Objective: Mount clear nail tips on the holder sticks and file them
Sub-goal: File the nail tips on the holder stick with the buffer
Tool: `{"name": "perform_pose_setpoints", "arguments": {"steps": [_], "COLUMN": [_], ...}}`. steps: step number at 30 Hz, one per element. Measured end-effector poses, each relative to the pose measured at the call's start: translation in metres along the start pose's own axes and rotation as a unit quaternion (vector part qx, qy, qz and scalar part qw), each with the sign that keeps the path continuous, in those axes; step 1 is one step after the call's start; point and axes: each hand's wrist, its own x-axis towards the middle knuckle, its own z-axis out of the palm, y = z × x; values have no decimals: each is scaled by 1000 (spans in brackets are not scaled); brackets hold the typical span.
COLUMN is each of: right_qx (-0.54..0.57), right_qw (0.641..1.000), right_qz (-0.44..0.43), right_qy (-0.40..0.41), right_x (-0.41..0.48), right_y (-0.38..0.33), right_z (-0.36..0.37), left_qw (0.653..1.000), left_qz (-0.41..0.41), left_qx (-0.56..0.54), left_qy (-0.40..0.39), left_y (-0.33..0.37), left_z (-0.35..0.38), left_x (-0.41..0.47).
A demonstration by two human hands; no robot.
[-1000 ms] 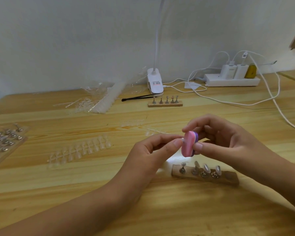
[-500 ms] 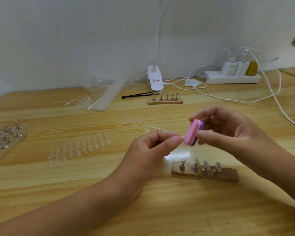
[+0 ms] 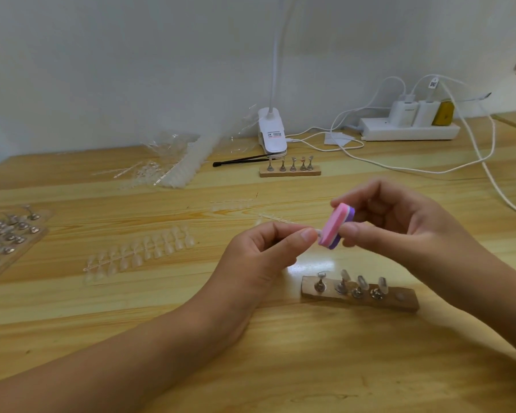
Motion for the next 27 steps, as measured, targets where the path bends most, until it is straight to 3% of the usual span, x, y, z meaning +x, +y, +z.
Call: {"name": "perform_pose_setpoints", "arguments": {"steps": [3, 7, 11, 15, 19, 23, 27], "right_qx": [2, 2, 4, 14, 3, 21, 11], "right_qw": [997, 1000, 999, 1000, 998, 1000, 997], "right_qz": [11, -1, 0, -6, 15, 14, 21], "right_qy": [-70, 18, -45, 9, -60, -5, -70], "right_x": [-2, 1, -1, 0, -1, 0, -2], "right_y": [-1, 1, 1, 1, -1, 1, 1], "right_z": [6, 2, 5, 3, 3, 1, 6], "left_qw": [1000, 1000, 1000, 1000, 1000, 1000, 1000], "left_qz": [-3, 5, 15, 13, 9, 7, 8], "left_qx": [-2, -8, -1, 0, 5, 2, 7], "left_qy": [-1, 3, -2, 4, 0, 8, -6], "left_y": [0, -1, -1, -1, -2, -2, -2], "left_z": [0, 0, 1, 1, 0, 0, 0], "left_x": [0, 0, 0, -1, -1, 0, 0]}}
